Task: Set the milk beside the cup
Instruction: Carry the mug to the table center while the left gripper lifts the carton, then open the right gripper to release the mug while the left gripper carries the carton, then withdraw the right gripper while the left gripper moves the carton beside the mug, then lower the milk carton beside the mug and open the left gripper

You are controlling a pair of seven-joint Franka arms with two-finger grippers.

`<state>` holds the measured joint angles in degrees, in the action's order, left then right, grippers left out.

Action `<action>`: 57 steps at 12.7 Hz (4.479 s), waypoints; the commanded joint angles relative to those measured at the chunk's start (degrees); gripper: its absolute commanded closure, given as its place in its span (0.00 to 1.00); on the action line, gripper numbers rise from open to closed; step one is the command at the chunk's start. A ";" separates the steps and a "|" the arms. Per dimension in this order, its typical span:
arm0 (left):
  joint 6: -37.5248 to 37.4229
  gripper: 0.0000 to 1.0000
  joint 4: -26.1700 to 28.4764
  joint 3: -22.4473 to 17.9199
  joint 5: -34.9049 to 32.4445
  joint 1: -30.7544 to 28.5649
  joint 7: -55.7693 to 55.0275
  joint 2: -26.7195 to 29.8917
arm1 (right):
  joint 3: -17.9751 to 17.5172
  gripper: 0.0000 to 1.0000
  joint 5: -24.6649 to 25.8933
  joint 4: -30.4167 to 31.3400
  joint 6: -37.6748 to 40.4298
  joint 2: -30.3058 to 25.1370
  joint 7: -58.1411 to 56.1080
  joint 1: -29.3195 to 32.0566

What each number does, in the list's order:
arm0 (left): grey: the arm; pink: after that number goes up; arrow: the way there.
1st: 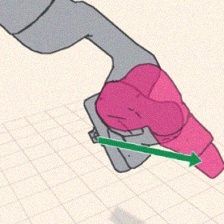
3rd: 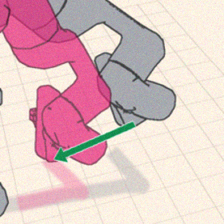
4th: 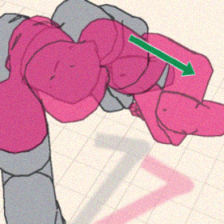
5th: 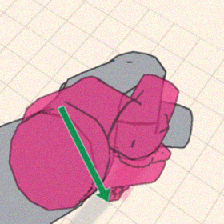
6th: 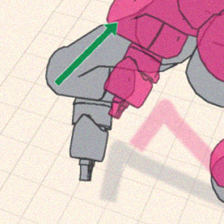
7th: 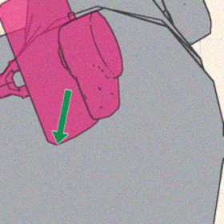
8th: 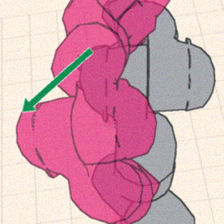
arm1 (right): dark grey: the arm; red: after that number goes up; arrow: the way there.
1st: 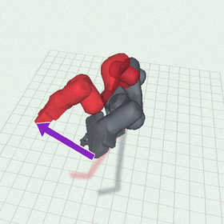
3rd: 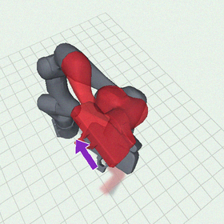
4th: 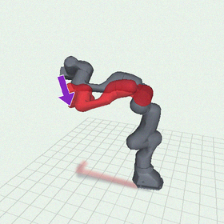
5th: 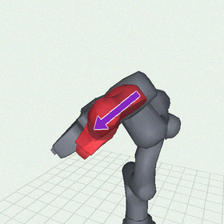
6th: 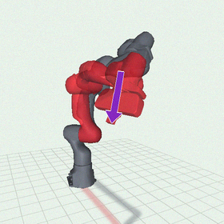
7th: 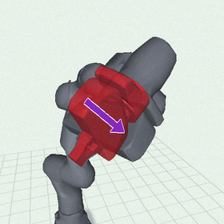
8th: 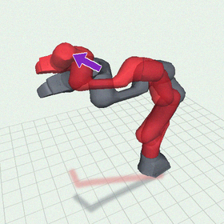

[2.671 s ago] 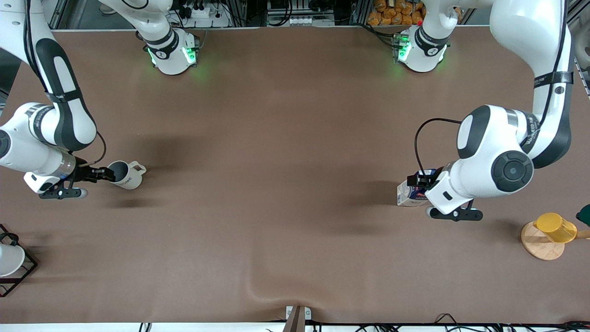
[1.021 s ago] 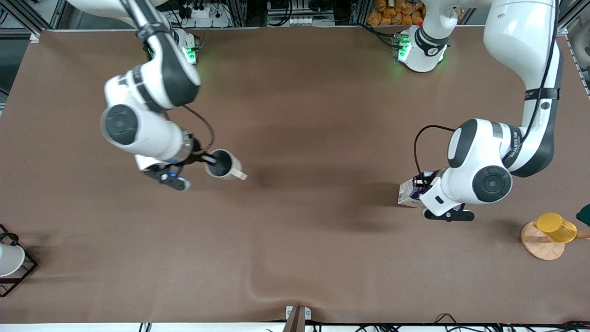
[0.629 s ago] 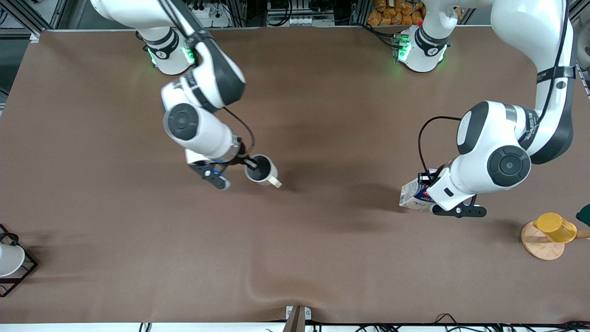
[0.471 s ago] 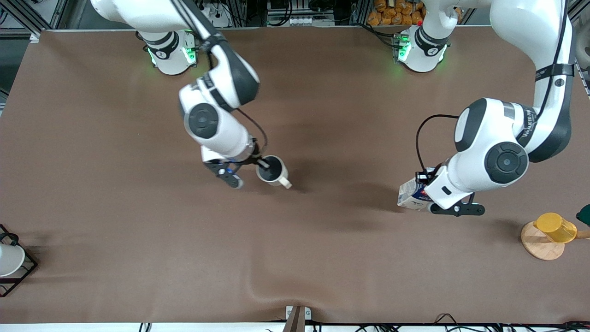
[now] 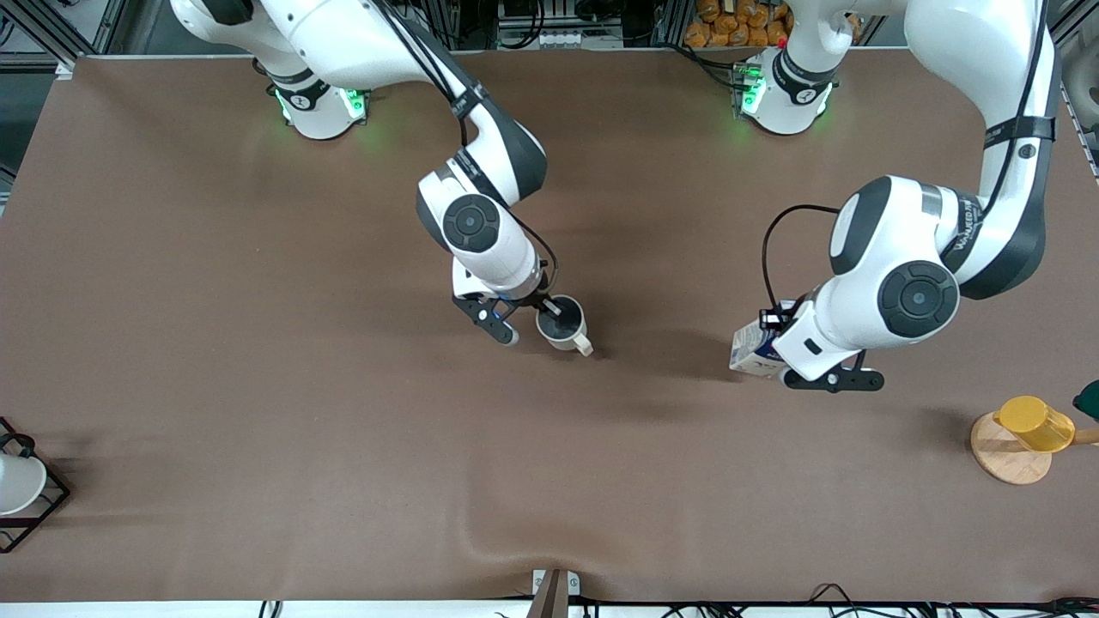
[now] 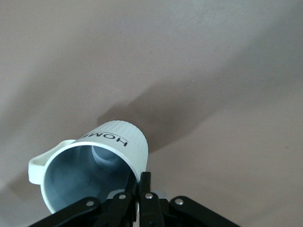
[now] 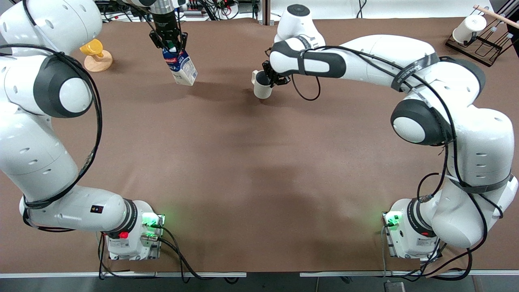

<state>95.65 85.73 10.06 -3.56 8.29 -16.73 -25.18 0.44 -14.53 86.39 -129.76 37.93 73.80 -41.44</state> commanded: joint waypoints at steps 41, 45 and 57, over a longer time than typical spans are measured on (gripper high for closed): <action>11.92 1.00 -1.53 16.83 -6.98 18.08 -47.35 -11.20 | 0.70 0.00 9.95 18.82 34.49 -47.68 -73.62 45.83; 12.63 1.00 -1.62 16.39 -7.42 18.08 -46.64 -11.56 | 0.79 0.00 10.48 11.20 34.49 -41.28 -73.54 46.10; 12.37 0.00 -2.33 15.86 -6.72 17.90 -47.61 -7.01 | 0.79 0.00 13.47 3.62 35.54 -36.87 -73.71 46.28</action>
<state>108.58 83.30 26.01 -9.40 25.98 -64.13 -35.72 1.91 -2.45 92.58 -95.36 -0.36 0.42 4.11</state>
